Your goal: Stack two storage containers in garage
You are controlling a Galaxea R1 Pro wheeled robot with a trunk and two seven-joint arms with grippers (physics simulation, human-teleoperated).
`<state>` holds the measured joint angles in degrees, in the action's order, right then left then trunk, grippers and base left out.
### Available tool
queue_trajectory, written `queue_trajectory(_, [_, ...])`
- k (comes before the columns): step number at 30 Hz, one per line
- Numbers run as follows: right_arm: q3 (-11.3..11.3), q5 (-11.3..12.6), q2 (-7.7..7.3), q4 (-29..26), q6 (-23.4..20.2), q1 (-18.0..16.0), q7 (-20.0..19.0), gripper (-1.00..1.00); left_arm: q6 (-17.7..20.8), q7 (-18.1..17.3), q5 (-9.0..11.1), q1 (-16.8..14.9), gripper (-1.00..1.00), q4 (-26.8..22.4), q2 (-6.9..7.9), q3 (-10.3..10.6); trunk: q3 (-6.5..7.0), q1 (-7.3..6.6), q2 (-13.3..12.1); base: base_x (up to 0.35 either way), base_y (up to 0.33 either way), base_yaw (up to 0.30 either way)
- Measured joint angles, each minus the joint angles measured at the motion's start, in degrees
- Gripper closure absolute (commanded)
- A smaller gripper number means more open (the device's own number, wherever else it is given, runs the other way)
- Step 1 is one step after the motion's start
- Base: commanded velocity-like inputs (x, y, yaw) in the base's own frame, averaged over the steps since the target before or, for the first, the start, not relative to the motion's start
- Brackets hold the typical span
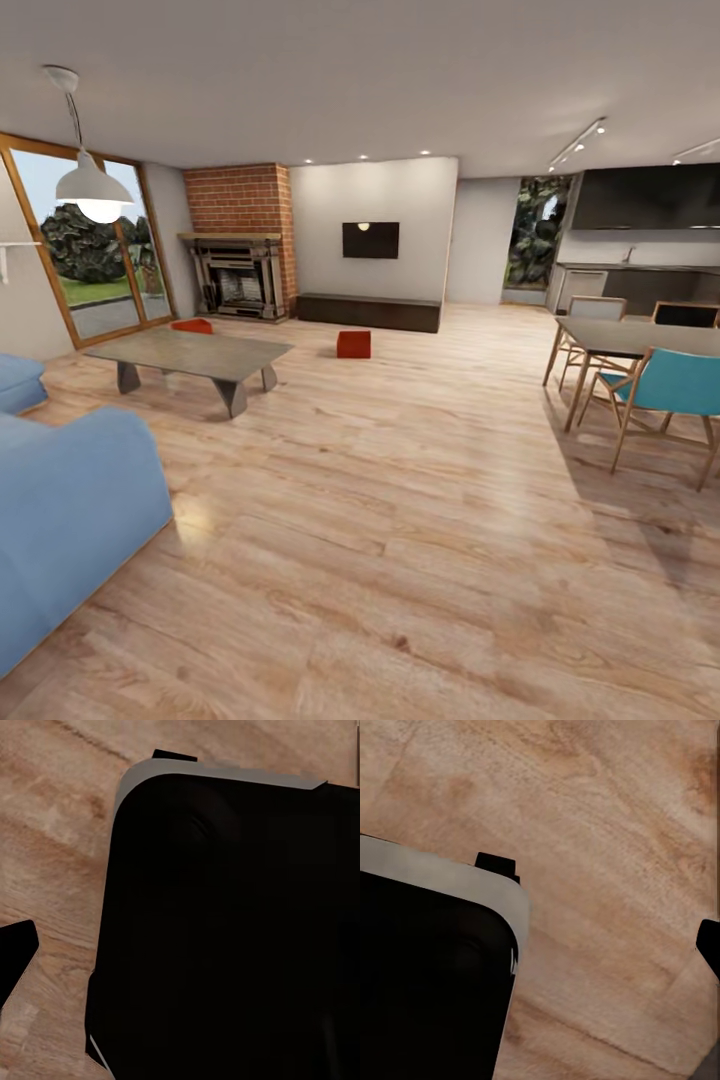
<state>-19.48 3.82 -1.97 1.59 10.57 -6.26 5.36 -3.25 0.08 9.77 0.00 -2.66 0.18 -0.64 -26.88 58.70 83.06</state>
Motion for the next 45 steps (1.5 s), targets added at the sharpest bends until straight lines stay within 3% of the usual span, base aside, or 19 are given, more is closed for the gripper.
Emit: queue_trajectory(45, [0.11,0.16,-0.27,0.08,-0.02,0.0,-0.1,-1.0,-0.42,-0.01,-0.09,0.0,-1.0,-0.03,0.0,-0.03,0.0,0.0,0.0,0.327,0.0,0.0])
